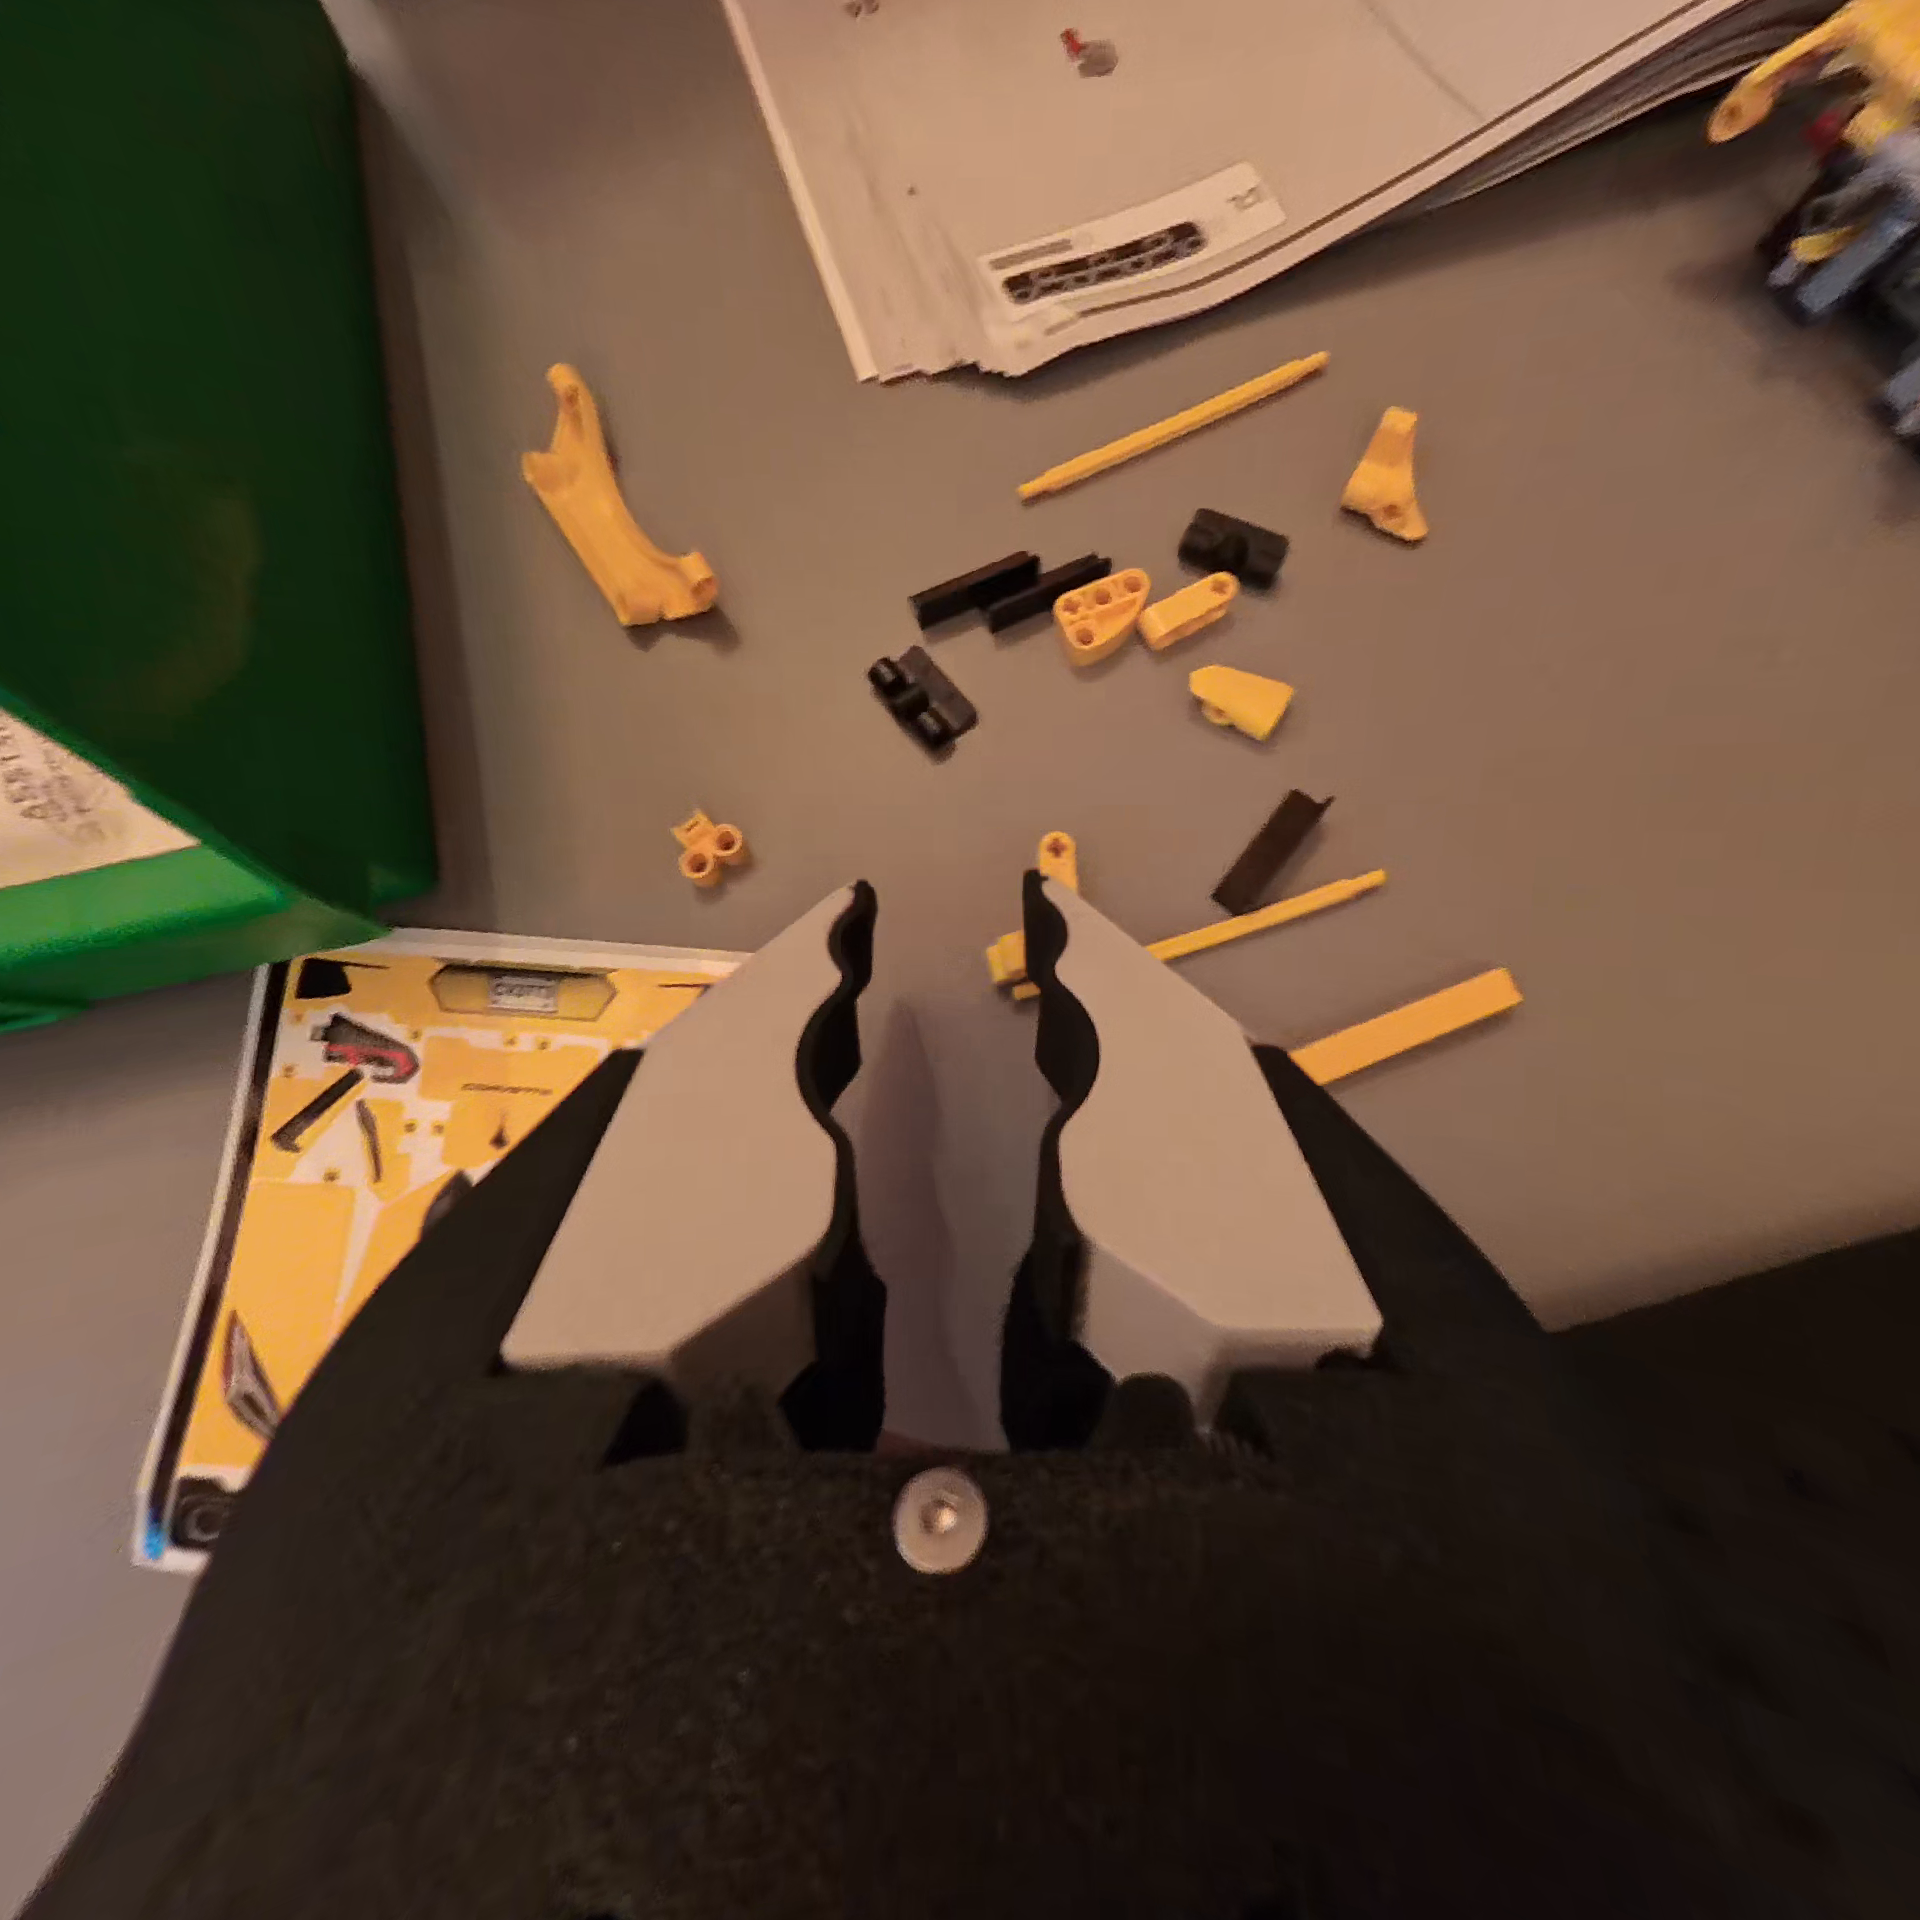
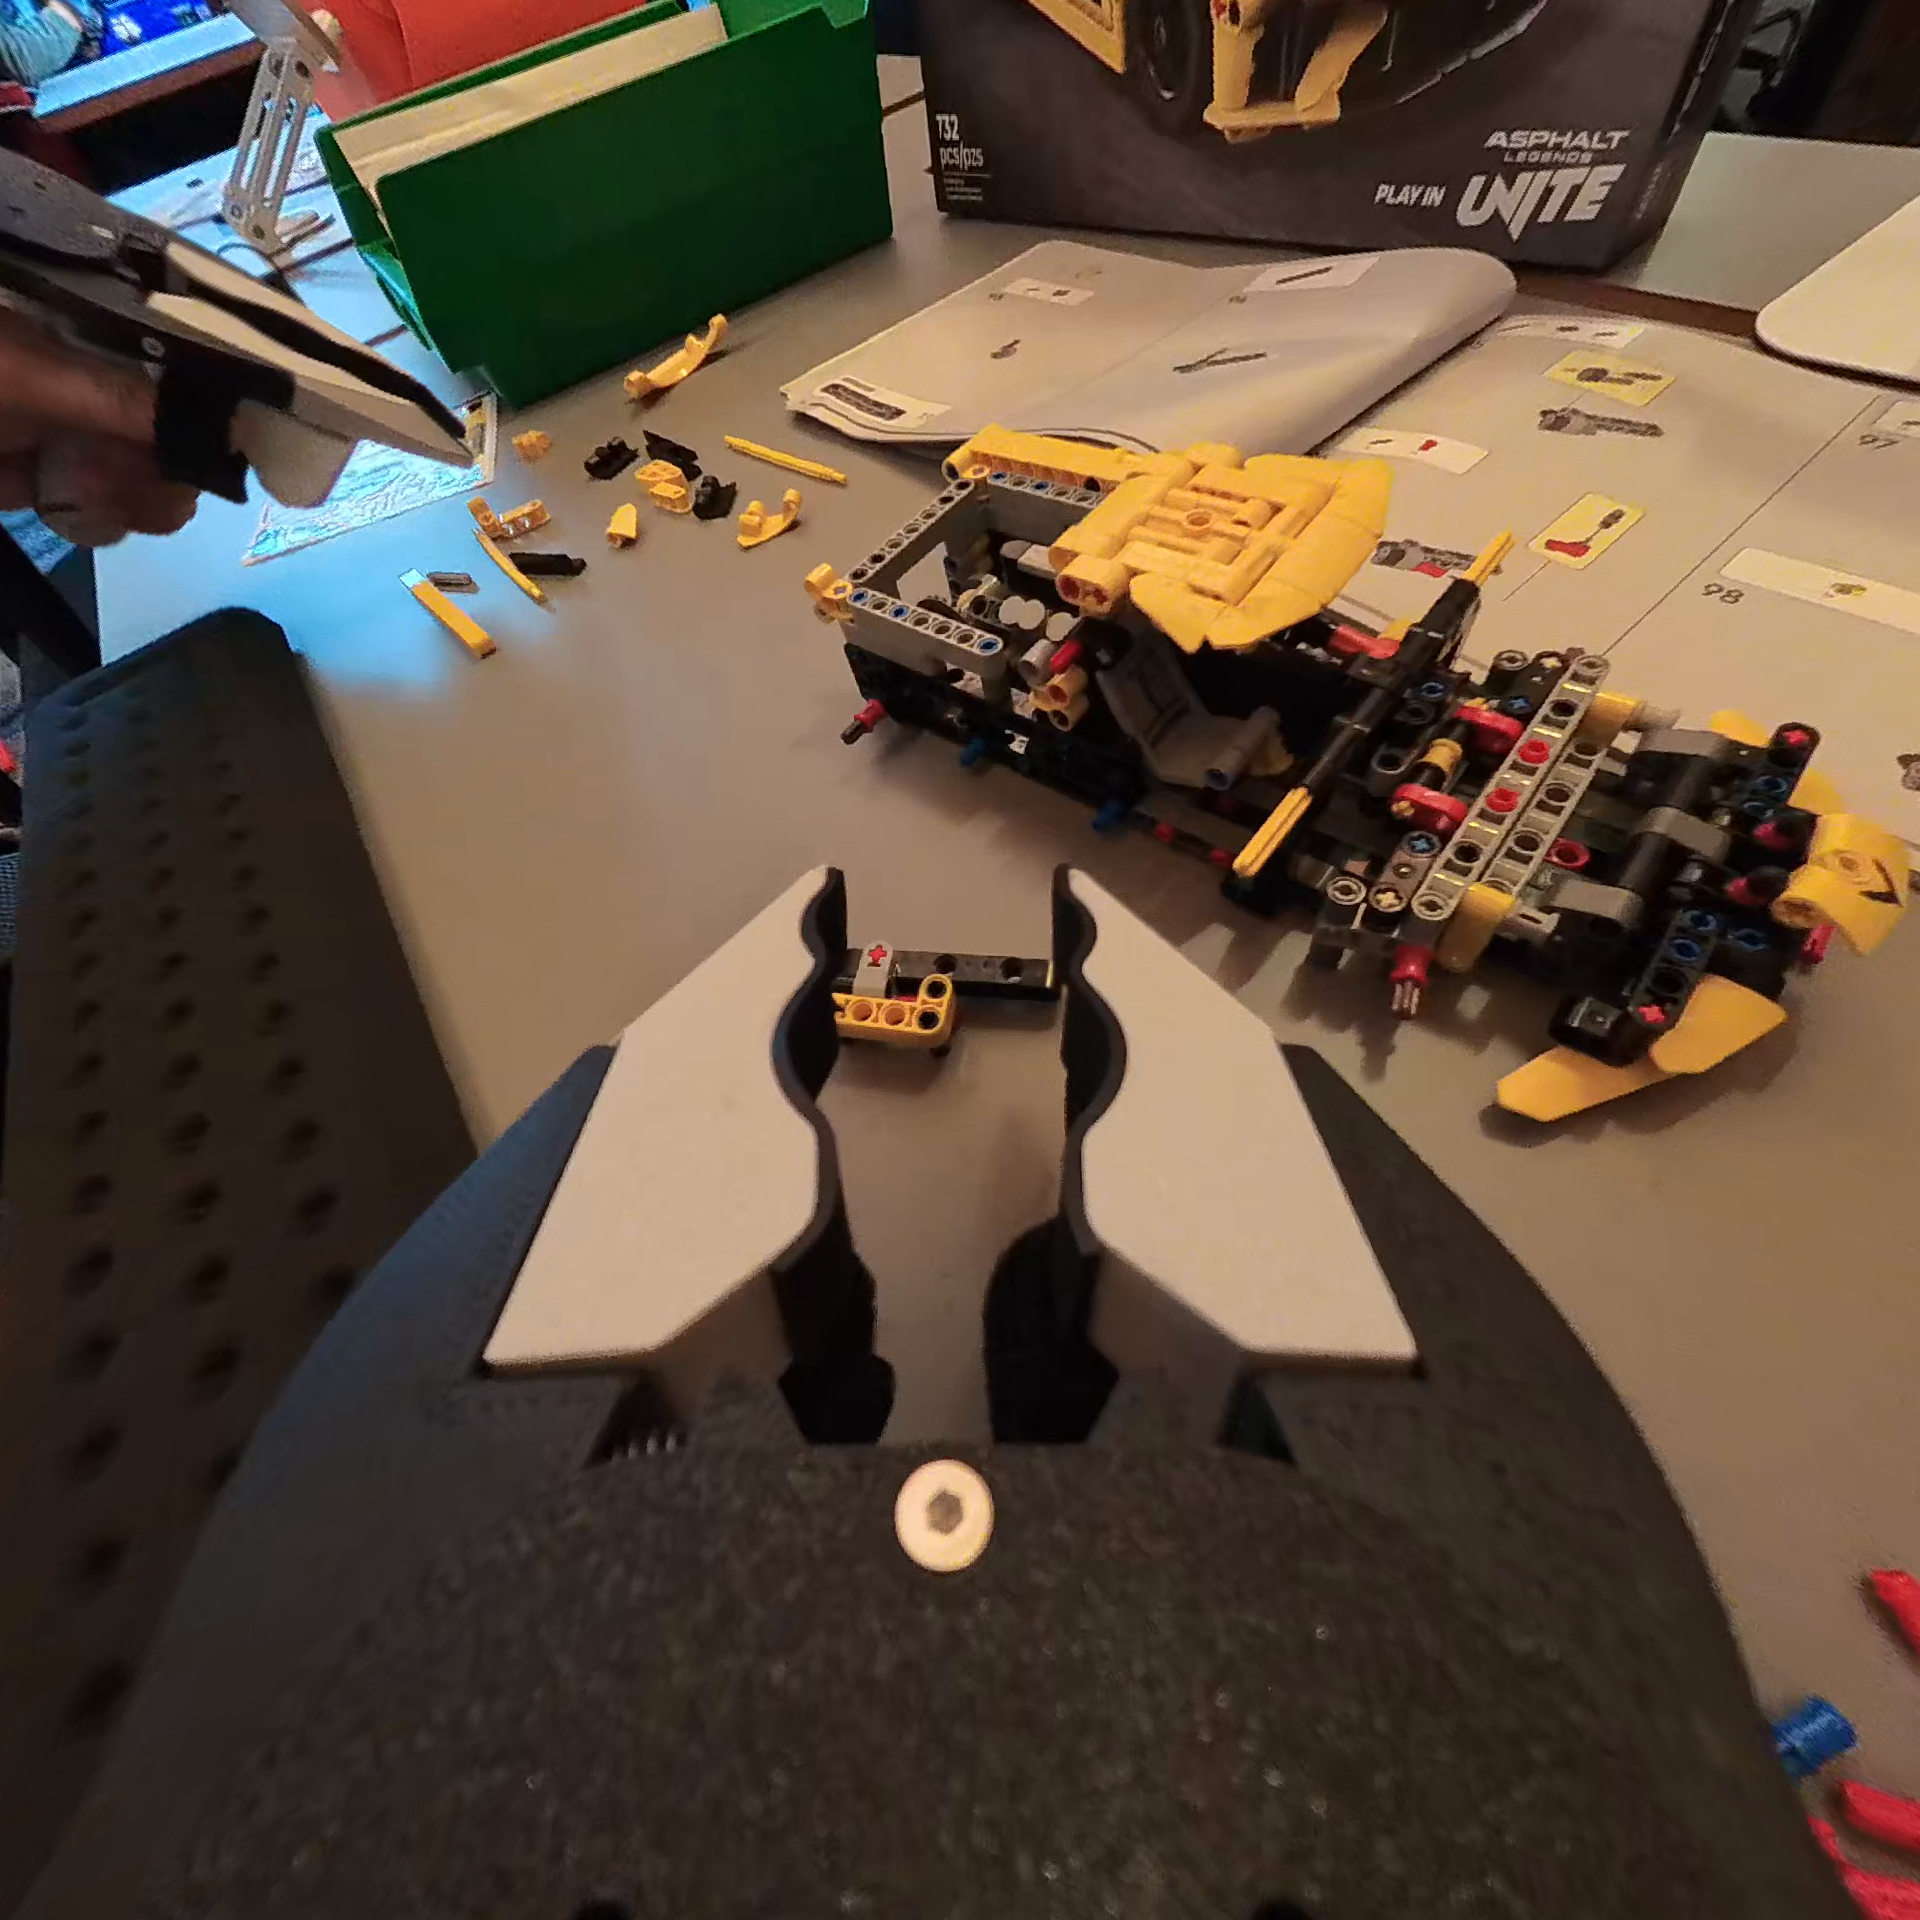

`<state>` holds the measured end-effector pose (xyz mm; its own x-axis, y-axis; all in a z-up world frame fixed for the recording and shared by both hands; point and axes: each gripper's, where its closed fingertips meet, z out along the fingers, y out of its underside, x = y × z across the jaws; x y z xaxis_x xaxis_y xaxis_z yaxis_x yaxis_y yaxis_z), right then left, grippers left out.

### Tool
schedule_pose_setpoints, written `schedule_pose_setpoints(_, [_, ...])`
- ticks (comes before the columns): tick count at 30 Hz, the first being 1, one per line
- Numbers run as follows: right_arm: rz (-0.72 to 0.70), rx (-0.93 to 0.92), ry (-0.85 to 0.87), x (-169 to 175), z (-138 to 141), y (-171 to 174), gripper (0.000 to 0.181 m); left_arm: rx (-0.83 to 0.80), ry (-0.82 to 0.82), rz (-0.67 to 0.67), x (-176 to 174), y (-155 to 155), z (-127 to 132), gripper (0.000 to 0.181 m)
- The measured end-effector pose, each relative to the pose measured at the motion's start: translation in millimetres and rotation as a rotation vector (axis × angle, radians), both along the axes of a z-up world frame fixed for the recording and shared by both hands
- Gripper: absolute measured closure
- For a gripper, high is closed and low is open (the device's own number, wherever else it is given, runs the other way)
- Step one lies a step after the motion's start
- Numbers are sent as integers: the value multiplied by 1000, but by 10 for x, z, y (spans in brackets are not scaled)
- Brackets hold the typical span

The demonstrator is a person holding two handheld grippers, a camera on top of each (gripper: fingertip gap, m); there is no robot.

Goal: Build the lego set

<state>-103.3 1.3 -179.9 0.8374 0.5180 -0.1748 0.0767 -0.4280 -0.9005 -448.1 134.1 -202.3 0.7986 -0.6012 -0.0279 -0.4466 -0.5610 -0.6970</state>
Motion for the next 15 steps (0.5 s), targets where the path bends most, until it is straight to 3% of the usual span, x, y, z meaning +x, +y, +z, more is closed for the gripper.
schedule_pose_setpoints(7, [16, -17, 5, -26, -27, -1, 147, 5, 30, 138, -338, 218, 79, 153])
schedule_pose_setpoints(15, [16, -30, 12, -17, -49, -3, 148, -86, -83, 286, -291, 441, -61, 153])
